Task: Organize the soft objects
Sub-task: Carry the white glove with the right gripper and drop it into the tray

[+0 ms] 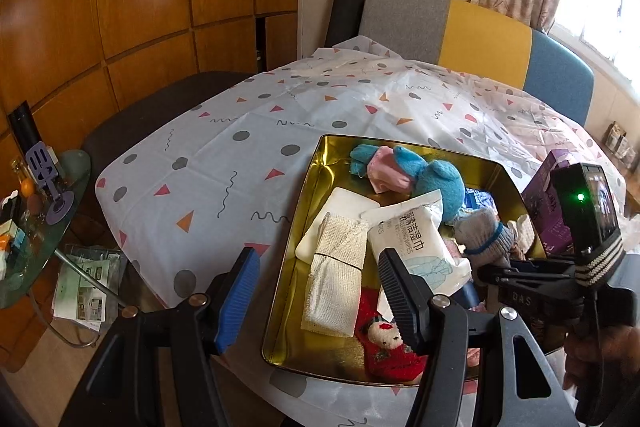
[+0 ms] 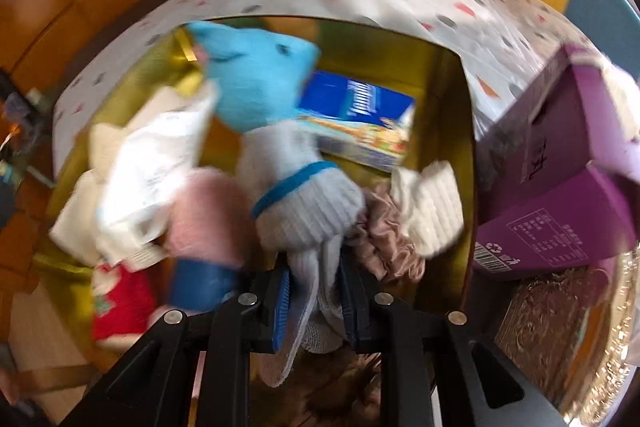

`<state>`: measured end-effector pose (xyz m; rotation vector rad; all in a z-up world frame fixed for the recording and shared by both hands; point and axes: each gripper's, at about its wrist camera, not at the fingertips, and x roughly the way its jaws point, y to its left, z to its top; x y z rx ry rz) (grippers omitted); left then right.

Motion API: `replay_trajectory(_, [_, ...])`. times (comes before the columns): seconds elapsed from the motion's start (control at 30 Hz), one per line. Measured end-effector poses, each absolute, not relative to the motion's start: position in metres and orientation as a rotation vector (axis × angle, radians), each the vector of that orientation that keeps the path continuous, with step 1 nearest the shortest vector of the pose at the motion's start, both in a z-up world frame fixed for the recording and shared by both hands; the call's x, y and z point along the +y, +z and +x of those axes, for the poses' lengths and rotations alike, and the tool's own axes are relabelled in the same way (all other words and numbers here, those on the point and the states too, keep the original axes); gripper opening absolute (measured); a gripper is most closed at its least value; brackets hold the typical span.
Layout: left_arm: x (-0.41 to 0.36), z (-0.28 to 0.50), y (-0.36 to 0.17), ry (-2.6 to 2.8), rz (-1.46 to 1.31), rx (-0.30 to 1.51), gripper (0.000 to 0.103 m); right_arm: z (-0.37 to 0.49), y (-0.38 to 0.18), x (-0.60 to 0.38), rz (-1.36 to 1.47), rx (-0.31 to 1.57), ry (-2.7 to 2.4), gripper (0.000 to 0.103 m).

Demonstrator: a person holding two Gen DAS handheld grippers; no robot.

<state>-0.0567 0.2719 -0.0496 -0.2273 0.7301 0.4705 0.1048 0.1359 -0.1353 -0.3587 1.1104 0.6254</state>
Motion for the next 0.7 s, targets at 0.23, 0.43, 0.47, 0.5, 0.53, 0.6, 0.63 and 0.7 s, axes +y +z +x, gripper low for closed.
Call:
replay_trajectory(0.23, [0.272,-0.055,-0.05,0.474,-0.234,0.732,0.067,0.097,-0.132,0.137,-0.351,1.084,0.626,0.024])
replay_trajectory(0.43, [0.272,-0.057,-0.052,0.48,-0.235,0.733,0.067,0.082,-0.113,0.125,-0.316,1.032,0.66,0.039])
replay_trajectory(0.47, [0.272,-0.057,-0.052,0.481,-0.234,0.732,0.067,0.079,-0.109,0.123,-0.317,1.019,0.659,0.04])
replay_trajectory(0.5, [0.273,-0.058,-0.052,0.481,-0.233,0.732,0.067,0.075,-0.106,0.122,-0.319,1.004,0.656,0.04])
replay_trajectory(0.53, [0.273,-0.058,-0.052,0.481,-0.234,0.732,0.067,0.071,-0.103,0.12,-0.319,0.988,0.657,0.04])
replay_trajectory(0.6, [0.273,-0.058,-0.051,0.483,-0.235,0.73,0.068,0.063,-0.096,0.116,-0.317,0.963,0.669,0.04])
replay_trajectory(0.63, [0.273,-0.058,-0.052,0.483,-0.237,0.73,0.069,0.06,-0.094,0.113,-0.32,0.954,0.682,0.04])
replay_trajectory(0.7, [0.274,-0.058,-0.052,0.484,-0.238,0.729,0.069,0.051,-0.091,0.113,-0.336,0.95,0.724,0.041])
